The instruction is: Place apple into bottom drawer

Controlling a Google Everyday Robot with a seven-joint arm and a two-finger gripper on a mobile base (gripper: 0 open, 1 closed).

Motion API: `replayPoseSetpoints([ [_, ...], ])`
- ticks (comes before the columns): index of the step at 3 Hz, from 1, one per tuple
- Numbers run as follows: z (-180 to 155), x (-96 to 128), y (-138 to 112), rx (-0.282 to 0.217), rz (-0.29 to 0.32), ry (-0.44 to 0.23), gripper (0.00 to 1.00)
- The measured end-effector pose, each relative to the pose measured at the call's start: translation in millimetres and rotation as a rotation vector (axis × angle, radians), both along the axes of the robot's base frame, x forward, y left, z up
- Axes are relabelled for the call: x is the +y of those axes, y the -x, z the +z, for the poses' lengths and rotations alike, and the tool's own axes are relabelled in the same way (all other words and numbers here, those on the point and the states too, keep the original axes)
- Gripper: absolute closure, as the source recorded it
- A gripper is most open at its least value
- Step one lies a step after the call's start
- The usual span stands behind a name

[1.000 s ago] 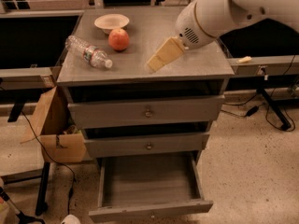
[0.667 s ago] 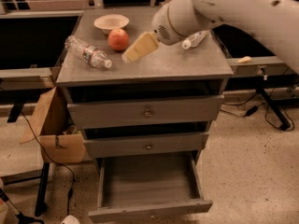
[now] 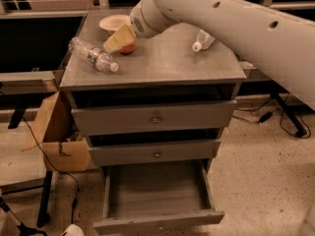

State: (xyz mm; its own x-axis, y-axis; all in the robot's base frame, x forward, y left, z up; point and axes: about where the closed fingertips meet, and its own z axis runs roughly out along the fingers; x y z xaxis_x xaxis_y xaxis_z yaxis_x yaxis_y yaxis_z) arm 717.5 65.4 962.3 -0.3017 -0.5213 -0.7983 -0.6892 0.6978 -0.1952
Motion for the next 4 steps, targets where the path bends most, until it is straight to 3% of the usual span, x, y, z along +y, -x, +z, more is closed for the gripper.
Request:
replayPoseSetpoints([
  [1, 0, 0, 0, -0.001, 0.001, 0.001, 0.00],
  [2, -7, 3, -22, -0.016, 0.000, -0.041, 0.00],
  [3, -28, 18, -85, -0.030, -0.008, -0.114, 0.00],
  [4, -38, 28, -129, -0.034, -0.024, -0.156, 0.00],
])
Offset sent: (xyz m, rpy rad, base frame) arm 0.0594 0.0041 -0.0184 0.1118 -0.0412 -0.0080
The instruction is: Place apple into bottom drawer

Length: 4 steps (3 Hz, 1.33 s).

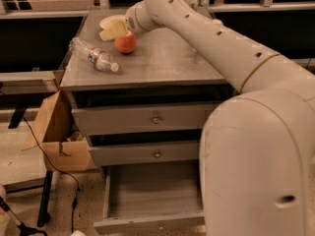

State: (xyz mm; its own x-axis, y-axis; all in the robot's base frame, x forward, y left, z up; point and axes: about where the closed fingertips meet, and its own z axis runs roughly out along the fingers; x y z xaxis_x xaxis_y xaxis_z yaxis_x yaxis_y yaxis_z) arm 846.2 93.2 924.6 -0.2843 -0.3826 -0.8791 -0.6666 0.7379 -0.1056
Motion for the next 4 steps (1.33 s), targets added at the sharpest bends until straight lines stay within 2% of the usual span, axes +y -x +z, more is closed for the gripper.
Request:
replayPoseSetpoints([
  [1, -15, 10, -30, 0.010, -0.018, -0.015, 0.00],
  [2, -37, 12, -50, 0.044, -0.045, -0.010, 0.01],
  [3, -54, 6, -54, 0.090, -0.061, 0.005, 0.07],
  [4, -62, 0, -47, 0.131, -0.036, 0.024, 0.33],
])
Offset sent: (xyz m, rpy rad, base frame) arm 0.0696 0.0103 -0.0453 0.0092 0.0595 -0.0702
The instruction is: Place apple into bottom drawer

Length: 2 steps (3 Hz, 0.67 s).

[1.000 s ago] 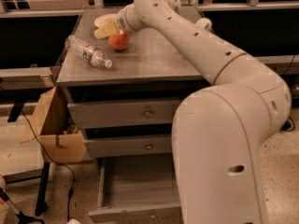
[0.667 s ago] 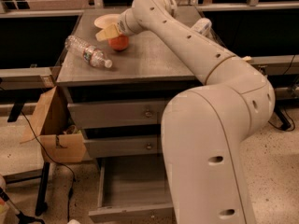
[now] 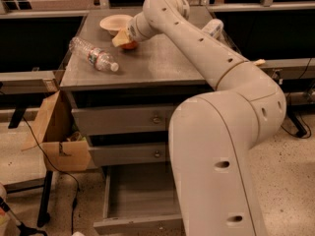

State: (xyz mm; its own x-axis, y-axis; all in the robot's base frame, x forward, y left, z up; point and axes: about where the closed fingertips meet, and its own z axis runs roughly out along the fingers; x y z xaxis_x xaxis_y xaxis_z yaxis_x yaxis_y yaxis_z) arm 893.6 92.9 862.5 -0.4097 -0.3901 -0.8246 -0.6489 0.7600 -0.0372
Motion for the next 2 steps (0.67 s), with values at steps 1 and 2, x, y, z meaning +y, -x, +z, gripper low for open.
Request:
replayPoseSetpoints([
  [1, 3, -6, 4, -0.002, 0.009, -0.007, 0.56],
  [2, 19, -19, 12, -0.044, 0.013, -0.032, 0.79],
])
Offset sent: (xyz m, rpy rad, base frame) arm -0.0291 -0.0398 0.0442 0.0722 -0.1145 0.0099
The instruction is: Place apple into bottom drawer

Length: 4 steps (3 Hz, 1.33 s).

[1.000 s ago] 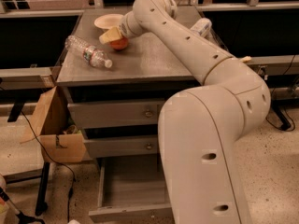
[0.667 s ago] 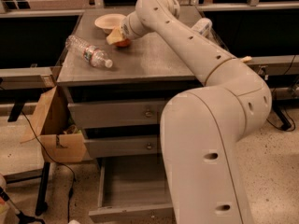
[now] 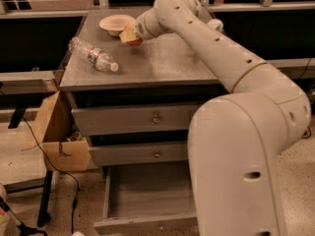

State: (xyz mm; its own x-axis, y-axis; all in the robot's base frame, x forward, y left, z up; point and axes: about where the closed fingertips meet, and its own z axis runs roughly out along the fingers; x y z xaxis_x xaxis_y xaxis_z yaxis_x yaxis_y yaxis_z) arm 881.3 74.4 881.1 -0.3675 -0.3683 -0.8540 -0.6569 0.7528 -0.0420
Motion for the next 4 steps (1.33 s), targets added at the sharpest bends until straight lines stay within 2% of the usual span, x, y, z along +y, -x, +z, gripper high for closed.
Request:
replayPoseSetpoints([
  [1, 34, -20, 42, -0.071, 0.067, 0.004, 1.00],
  [2, 62, -43, 98, -0.100, 0.191, 0.056, 1.00],
  [3, 70, -94, 181, -0.121, 0.334, 0.124, 1.00],
  [4, 70, -121, 176, -0.148, 0.304, 0.153, 1.00],
])
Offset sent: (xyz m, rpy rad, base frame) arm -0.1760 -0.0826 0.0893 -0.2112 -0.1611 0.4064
